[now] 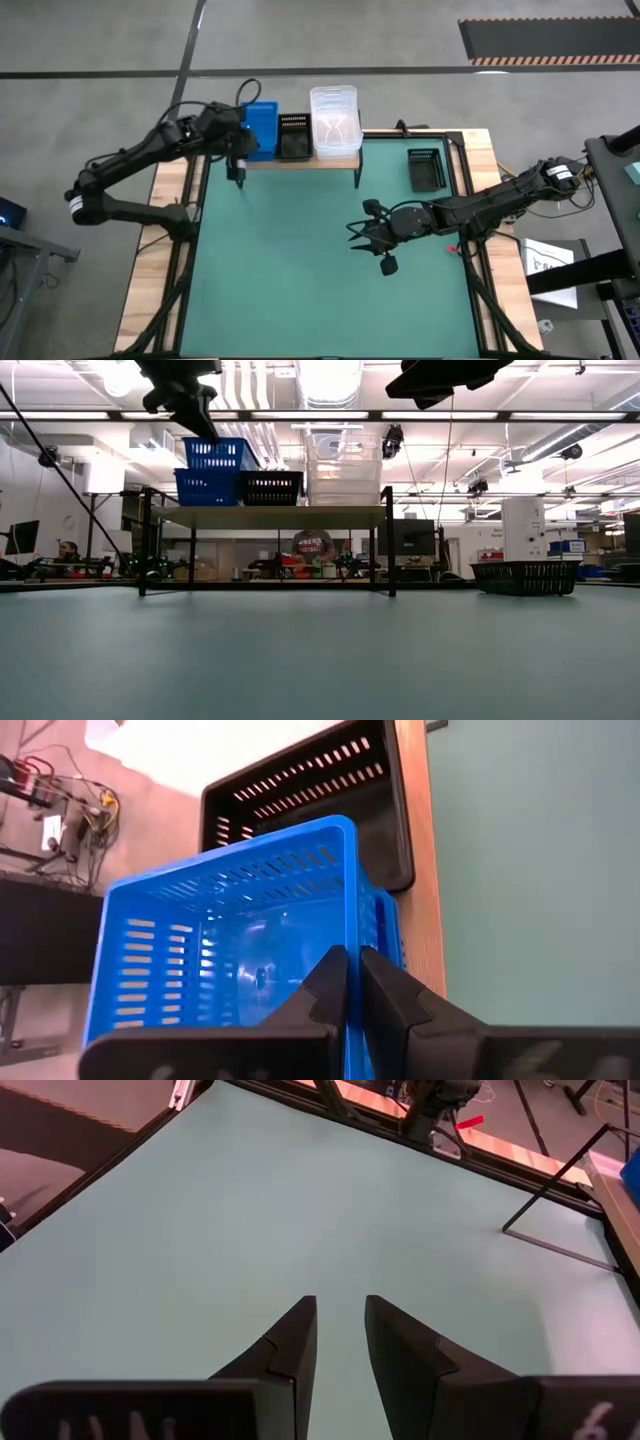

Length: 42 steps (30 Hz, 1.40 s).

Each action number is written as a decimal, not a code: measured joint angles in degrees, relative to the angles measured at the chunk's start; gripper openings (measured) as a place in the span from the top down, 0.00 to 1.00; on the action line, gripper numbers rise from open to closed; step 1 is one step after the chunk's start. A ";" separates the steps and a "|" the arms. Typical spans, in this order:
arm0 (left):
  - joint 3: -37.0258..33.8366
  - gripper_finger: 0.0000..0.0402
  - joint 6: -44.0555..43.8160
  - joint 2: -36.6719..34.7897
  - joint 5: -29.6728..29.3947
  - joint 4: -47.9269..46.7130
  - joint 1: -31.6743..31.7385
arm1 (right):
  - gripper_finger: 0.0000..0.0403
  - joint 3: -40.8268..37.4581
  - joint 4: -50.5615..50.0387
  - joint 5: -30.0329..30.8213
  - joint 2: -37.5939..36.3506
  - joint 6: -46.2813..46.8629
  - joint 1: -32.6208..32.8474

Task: Stack baskets on shelf by color
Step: Stack the blue transparent bin on the other blue bins on the shelf, then stack the black transparent bin on the other black bins on the shelf

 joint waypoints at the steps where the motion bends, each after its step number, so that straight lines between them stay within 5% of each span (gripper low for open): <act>1: -0.04 1.00 -0.02 0.24 -0.10 0.01 0.00 | 0.80 0.00 0.00 0.00 0.00 0.00 0.00; 18: -0.08 1.00 -2.70 -1.02 -0.55 -3.25 0.00 | 0.80 0.00 0.02 0.04 0.00 -0.57 -0.02; 33: -0.19 0.71 -7.77 -2.18 -0.40 -3.55 -0.53 | 0.80 0.00 0.11 0.04 0.00 -0.50 -0.02; 38: -0.73 0.72 -17.70 -4.98 5.95 -2.58 -5.40 | 0.80 -0.24 0.18 0.04 0.00 -0.48 -0.02; 42: -6.64 0.77 -23.16 -9.06 6.36 10.35 -17.47 | 0.80 -0.68 0.18 0.05 0.02 -0.47 -0.02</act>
